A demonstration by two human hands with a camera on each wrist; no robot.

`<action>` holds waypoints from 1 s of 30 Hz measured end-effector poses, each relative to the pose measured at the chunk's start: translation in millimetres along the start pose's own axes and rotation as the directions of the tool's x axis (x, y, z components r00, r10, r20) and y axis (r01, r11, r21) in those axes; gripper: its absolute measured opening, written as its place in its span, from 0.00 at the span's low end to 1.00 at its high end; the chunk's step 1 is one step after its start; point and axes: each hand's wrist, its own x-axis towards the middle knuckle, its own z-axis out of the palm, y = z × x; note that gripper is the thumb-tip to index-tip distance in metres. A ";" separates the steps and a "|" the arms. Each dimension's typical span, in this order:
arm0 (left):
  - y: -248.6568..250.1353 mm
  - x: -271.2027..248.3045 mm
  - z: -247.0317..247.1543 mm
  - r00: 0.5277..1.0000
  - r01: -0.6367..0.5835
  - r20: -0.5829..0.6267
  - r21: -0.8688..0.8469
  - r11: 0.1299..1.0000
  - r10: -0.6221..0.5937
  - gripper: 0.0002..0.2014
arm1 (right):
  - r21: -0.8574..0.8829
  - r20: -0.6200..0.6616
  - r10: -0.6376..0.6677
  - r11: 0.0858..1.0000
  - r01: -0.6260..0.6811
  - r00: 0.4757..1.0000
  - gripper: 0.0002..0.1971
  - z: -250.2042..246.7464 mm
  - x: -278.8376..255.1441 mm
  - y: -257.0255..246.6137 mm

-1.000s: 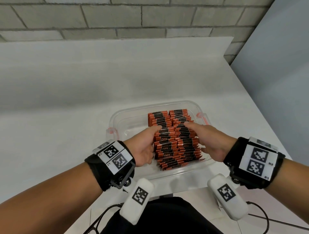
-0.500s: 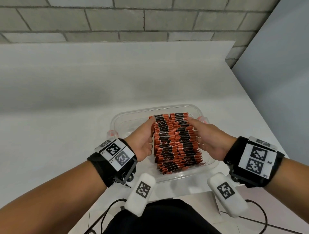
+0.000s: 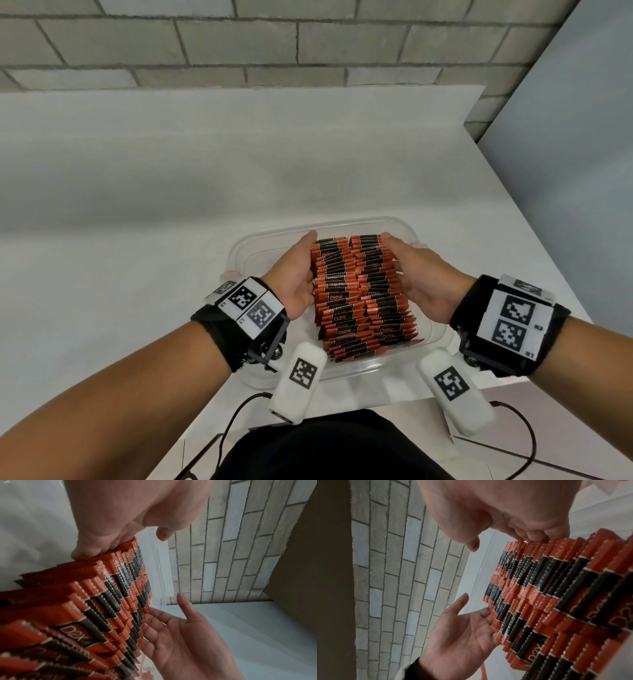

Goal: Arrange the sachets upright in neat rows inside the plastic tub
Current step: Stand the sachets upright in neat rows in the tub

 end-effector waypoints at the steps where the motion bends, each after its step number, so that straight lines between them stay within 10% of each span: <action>1: 0.0 0.5 0.3 1.000 -0.003 0.004 0.000 1.000 0.003 0.26 | -0.004 0.014 -0.004 1.000 0.004 1.000 0.34 -0.1 -3.5 -2.5; 5: 0.5 2.3 1.8 1.000 -0.006 0.011 -0.004 1.000 0.006 0.27 | -0.025 0.045 0.003 1.000 -0.002 0.999 0.21 -0.9 -10.3 -9.3; 30: -1.5 6.6 3.6 0.996 -0.085 0.006 0.020 0.996 0.085 0.24 | -0.084 0.016 0.033 0.996 -0.032 0.999 0.25 11.9 -9.3 -24.7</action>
